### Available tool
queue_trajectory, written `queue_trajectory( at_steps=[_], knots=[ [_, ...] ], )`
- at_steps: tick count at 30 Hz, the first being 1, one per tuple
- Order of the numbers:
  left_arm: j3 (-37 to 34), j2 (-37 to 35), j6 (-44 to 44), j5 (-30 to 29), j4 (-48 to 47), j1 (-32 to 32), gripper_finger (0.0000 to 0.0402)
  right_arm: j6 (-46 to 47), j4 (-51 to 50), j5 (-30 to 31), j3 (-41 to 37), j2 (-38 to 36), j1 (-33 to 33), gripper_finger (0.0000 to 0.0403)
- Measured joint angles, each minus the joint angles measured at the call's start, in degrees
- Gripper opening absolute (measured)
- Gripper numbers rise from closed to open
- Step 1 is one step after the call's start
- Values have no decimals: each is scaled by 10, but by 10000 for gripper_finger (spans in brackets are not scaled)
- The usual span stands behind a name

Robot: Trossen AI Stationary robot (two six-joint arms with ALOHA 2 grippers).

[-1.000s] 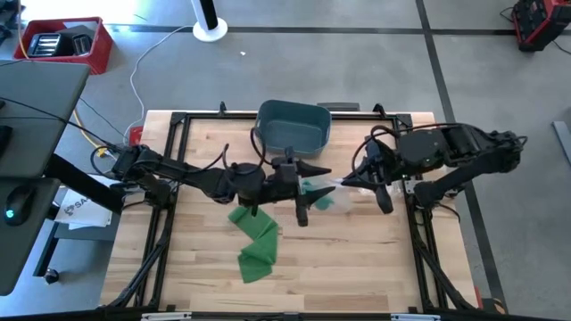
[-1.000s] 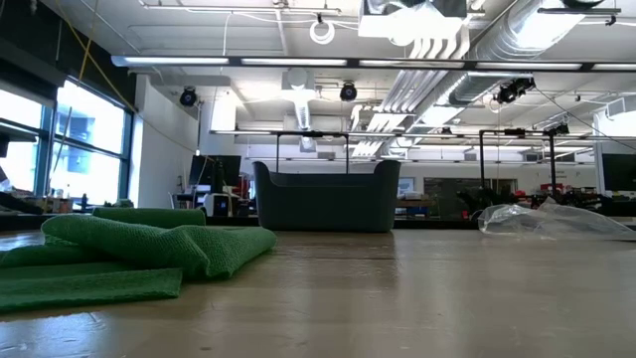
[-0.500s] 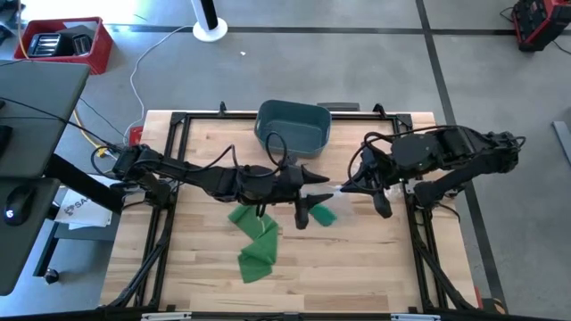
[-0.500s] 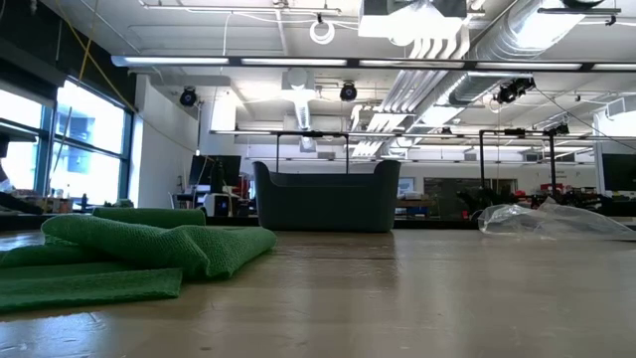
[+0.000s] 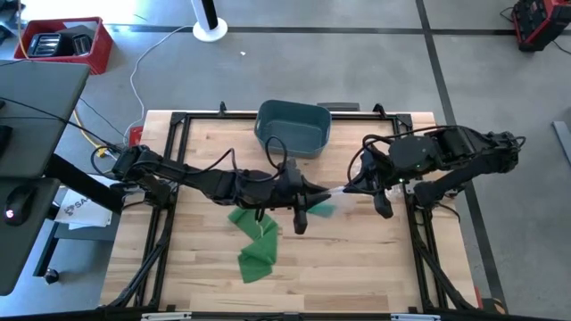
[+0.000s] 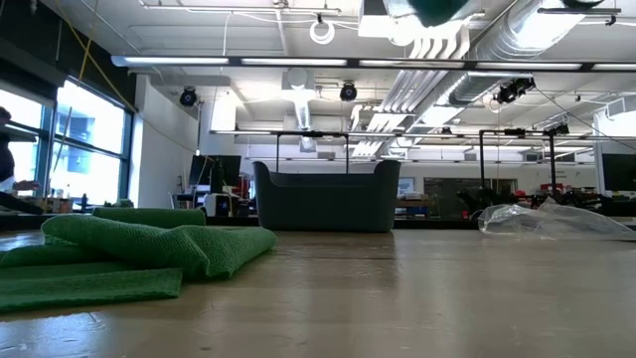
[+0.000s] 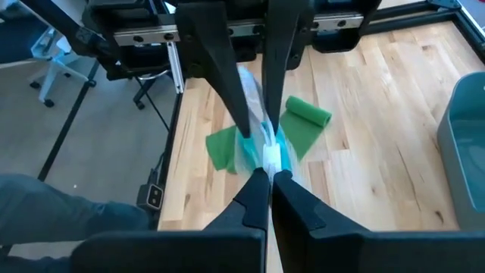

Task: Roll bandage
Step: Close the transparent zip bag

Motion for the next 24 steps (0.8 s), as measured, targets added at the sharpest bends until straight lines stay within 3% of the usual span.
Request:
queue_trajectory(
  at_steps=[5,10,13,21,24],
  knots=[
    [0,0,-18,0,-3,0,6,-27,-1,9,0,0,0,13],
    [0,0,-38,0,-19,0,4,-49,-1,33,0,0,0,68],
    [0,0,-47,5,-21,0,3,-54,0,34,0,3,0,81],
    [0,0,-52,6,-22,0,1,-80,9,25,0,25,0,12],
    [0,0,-53,17,-22,-1,1,-90,23,11,0,34,0,15]
  ],
)
